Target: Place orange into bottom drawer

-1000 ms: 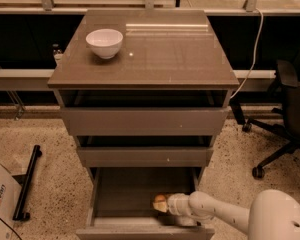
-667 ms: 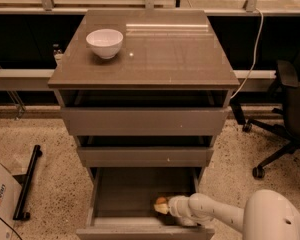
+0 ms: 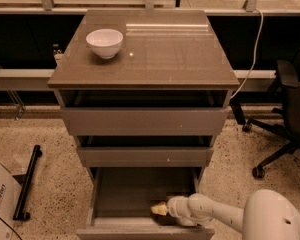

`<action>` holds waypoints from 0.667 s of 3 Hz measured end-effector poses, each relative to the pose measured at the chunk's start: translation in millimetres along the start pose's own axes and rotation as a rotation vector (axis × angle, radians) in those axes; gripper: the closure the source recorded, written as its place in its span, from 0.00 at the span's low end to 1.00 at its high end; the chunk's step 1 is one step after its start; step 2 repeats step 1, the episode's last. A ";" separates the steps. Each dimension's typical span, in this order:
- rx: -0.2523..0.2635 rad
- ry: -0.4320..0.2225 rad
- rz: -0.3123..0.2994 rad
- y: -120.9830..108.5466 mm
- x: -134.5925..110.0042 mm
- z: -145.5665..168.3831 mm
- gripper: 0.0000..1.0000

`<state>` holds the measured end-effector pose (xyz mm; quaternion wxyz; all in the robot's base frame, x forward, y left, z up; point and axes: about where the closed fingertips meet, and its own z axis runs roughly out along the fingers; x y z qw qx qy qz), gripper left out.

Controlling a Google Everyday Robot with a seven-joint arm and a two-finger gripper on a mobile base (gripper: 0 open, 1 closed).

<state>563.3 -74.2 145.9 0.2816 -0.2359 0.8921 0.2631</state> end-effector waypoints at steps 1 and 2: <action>-0.001 0.001 0.000 0.8 0.3 0.7 0.00; -0.001 0.001 0.000 0.8 0.3 0.7 0.00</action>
Offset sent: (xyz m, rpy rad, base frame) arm 0.0000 0.0000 0.0000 0.0000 0.0000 0.0000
